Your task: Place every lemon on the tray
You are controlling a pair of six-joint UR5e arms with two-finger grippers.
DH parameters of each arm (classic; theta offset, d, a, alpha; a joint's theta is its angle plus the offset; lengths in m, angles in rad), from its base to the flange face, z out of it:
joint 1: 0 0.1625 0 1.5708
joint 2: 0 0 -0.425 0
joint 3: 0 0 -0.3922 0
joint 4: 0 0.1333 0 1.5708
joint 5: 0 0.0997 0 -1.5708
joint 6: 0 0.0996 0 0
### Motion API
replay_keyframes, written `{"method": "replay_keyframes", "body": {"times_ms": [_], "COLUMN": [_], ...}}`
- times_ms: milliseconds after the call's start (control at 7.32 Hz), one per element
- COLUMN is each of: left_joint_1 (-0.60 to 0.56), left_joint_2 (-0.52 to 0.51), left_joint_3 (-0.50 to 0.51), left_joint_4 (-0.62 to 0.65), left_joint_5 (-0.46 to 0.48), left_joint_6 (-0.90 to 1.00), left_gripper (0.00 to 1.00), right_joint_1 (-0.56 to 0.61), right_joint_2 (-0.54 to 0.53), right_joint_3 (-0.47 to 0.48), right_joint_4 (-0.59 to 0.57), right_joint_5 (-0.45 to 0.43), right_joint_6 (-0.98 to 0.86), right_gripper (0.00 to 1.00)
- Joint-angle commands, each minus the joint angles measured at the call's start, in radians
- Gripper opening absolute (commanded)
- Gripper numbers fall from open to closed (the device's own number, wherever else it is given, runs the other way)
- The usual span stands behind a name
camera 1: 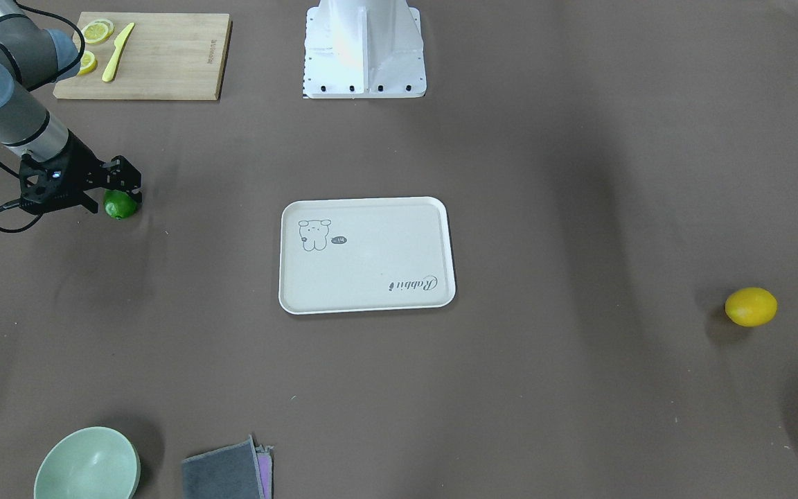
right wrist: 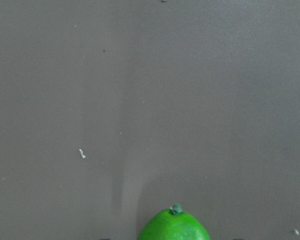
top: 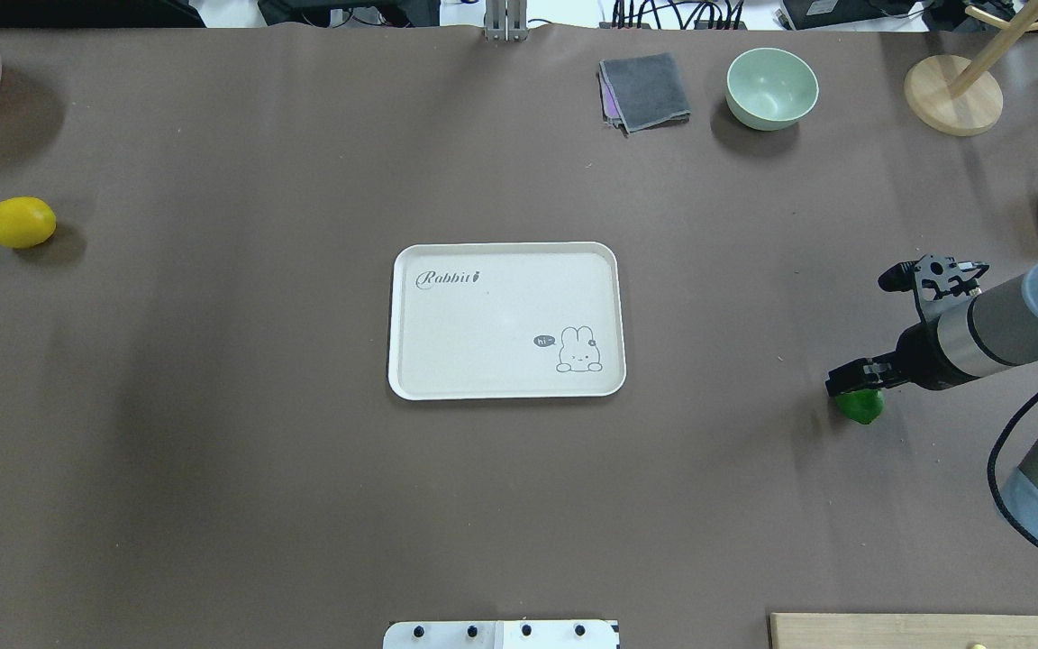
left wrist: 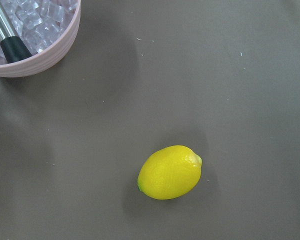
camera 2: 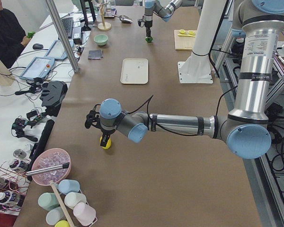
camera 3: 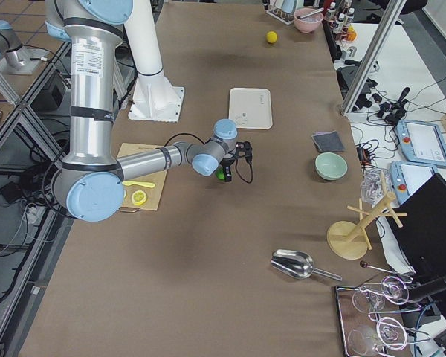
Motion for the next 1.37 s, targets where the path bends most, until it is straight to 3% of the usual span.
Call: {"method": "replay_keyframes", "body": {"times_ms": [0, 273, 547, 820, 1094, 1230], "left_joint_1": [0.052, 0.101, 0.168, 0.175, 0.175, 0.175], "left_joint_2": [-0.021, -0.062, -0.091, -0.134, -0.142, -0.142], "left_joint_3": [0.067, 0.153, 0.16, 0.17, 0.199, 0.219], "left_joint_4": [-0.082, -0.154, -0.156, -0.151, -0.148, -0.15], "left_joint_5": [0.004, 0.007, 0.023, 0.066, 0.178, 0.182], "left_joint_6": [-0.006, -0.007, -0.009, 0.026, 0.315, 0.473], "left_gripper": [0.98, 0.98, 0.98, 0.97, 0.97, 0.97], "right_joint_1": [0.0, 0.014, 0.061, 0.066, 0.061, 0.046], "right_joint_2": [0.006, 0.008, 0.052, 0.104, 0.168, 0.201], "right_joint_3": [0.014, 0.059, 0.073, 0.074, 0.076, 0.076], "right_joint_4": [0.003, -0.004, -0.006, -0.007, -0.007, -0.009], "right_joint_5": [0.01, 0.021, 0.08, 0.08, 0.082, 0.079], "right_joint_6": [0.001, 0.004, 0.043, 0.093, 0.204, 0.246], "right_gripper": [0.0, 0.0, 0.0, 0.0, 0.0, 0.0]}}
